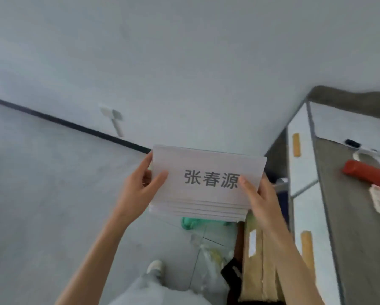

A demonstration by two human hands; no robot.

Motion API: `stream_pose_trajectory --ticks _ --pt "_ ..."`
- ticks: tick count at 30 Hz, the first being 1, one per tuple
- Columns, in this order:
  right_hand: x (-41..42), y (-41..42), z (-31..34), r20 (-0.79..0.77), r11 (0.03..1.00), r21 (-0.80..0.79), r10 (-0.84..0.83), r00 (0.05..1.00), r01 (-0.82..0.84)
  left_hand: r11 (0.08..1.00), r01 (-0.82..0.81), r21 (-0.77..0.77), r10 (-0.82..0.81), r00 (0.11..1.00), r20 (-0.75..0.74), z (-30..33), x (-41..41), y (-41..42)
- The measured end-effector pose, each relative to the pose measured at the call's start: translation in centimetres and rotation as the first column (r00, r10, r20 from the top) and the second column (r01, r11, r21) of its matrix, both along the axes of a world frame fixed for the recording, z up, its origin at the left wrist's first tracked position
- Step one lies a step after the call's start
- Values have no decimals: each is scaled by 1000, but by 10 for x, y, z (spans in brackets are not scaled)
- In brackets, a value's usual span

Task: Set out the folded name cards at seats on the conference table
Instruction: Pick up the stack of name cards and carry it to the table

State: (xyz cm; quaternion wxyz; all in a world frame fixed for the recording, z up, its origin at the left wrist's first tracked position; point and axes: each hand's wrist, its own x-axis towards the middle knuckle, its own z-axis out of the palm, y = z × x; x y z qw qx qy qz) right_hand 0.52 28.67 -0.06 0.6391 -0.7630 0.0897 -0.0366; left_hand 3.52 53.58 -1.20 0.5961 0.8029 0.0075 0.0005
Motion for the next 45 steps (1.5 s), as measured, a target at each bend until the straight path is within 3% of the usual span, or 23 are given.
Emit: stream_pose_trajectory --ticks 5,12,19,28,33,40,45 --pt "47 127 -16 -68 927 -7 374 925 -376 911 -413 4 412 908 -77 -21 -52 115" --pt "87 303 -28 -124 780 17 622 773 -625 770 -638 16 634 762 -130 -29 -80 265" --pt "125 472 -36 -152 681 53 729 668 -731 674 -737 56 735 661 -151 -26 -75 402" --pt "217 686 -54 -157 497 20 858 489 -867 529 -848 -11 836 524 -162 -46 -18 573" --pt "281 824 -54 -147 344 31 930 336 -938 400 -914 -74 901 407 -152 -47 26 677" --pt "335 1004 -47 -166 99 5 981 97 -995 128 -984 -127 973 149 -175 -50 58 799" --pt "358 1130 -66 -171 39 -9 984 40 -999 79 -989 -128 979 101 -178 -67 78 911"
